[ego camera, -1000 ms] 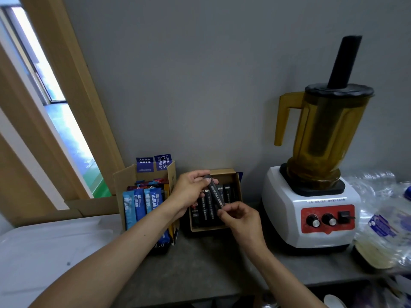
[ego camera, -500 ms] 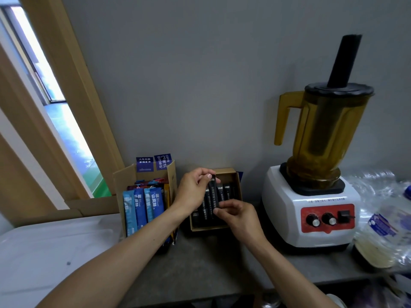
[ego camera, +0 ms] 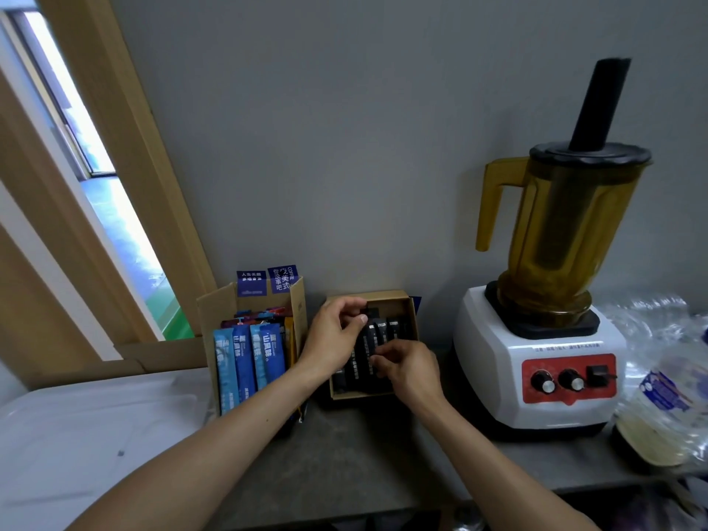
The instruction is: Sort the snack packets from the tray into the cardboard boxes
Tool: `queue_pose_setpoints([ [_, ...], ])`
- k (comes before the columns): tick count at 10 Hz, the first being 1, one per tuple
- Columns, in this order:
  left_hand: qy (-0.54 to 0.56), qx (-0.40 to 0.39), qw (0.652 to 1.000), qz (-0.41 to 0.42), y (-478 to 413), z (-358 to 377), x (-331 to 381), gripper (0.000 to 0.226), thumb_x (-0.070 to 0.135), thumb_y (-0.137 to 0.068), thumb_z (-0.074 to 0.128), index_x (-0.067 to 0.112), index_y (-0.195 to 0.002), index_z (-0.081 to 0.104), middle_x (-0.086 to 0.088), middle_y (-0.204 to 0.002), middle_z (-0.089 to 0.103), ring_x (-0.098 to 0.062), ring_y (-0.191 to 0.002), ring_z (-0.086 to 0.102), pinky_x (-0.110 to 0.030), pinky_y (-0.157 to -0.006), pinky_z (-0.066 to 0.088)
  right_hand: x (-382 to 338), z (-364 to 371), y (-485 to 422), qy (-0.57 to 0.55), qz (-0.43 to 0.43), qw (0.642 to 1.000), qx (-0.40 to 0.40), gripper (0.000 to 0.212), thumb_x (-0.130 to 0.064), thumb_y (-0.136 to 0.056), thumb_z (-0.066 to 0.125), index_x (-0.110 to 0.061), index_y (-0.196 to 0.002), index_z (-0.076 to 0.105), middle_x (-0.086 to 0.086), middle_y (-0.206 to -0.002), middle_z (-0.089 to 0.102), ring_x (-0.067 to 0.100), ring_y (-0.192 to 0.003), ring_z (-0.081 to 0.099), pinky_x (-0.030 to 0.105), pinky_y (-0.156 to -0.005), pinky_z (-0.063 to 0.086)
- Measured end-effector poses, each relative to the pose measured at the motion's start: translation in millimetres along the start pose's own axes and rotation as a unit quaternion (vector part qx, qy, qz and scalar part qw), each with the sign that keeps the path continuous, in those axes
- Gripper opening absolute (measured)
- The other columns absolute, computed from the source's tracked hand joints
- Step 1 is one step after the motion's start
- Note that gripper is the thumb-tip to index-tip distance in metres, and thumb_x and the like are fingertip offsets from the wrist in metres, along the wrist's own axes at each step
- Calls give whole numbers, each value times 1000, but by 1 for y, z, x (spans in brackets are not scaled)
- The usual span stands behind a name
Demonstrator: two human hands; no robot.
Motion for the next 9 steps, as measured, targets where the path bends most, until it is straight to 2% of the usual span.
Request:
queue_pose_setpoints([
  [1, -35, 15, 999, 20, 3, -3, 1, 19, 23, -99, 65, 26, -117, 67, 10, -107, 58, 0, -94, 60, -11, -78, 46, 3, 4, 0, 22, 17, 1000, 2, 5, -31, -90, 78, -29, -92, 75, -9, -75, 75, 0, -70, 70, 22, -66, 55],
  [3, -26, 12, 1000, -3, 5, -5, 4, 13, 35, -101, 61, 23, -106, 65, 9, -83, 63, 7, -68, 58, -8, -59, 44, 7, 8, 1, 78, 18, 997, 7, 7, -32, -91, 76, -32, -92, 69, -9, -86, 72, 5, -81, 70, 33, -76, 62],
  [4, -4, -8, 1000, -5, 11, -2, 6, 19, 39, -103, 56, 22, -101, 65, 5, -67, 62, 2, -55, 55, -16, -54, 42, 6, 6, 2, 144, 3, 989, 22, 9, -38, -92, 74, -33, -98, 69, -11, -91, 72, 7, -86, 68, 35, -78, 61],
  [5, -14, -49, 998, 20, 22, -2, 10, 20, 42, -103, 54, 26, -96, 64, 3, -64, 63, -3, -55, 57, -25, -55, 46, 4, 6, 5, 150, -12, 988, 15, 11, -37, -92, 73, -33, -102, 69, -11, -92, 71, 6, -86, 69, 36, -78, 62],
  [6, -99, -90, 989, 71, 40, -4, 14, 14, 40, -103, 56, 29, -102, 64, 8, -72, 66, 0, -66, 63, -16, -59, 49, -5, -1, 12, 131, -27, 991, 27, 11, -37, -93, 72, -30, -102, 70, -11, -88, 72, 2, -81, 69, 30, -73, 63],
  [7, -204, -126, 961, 137, 63, -9, 12, 15, 42, -102, 56, 31, -107, 64, 11, -82, 67, 1, -75, 63, -18, -68, 52, -24, -18, 27, 83, -44, 995, 45, 4, -34, -92, 74, -32, -93, 71, -12, -80, 72, -1, -72, 70, 20, -63, 58],
  [8, -245, -137, 944, 172, 88, -19, -1, 20, 46, -102, 53, 31, -111, 63, 11, -94, 67, -1, -81, 62, -24, -73, 54, -55, -47, 48, 25, -70, 996, 55, 4, -30, -92, 74, -32, -91, 70, -9, -80, 74, -1, -70, 71, 24, -65, 62],
  [9, -274, -153, 934, 173, 110, -28, -13, 21, 44, -103, 51, 30, -114, 63, 11, -105, 68, -4, -92, 63, -30, -81, 54, -104, -86, 77, -32, -114, 989, 86, 8, -32, -90, 73, -31, -96, 69, -8, -85, 74, 1, -73, 72, 18, -68, 60],
])
Point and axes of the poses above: each hand's wrist, its own y-axis away from the middle knuckle, its own z-axis out of the palm, x = y × z, the point moved 4 cm from there along -y, towards the middle knuckle
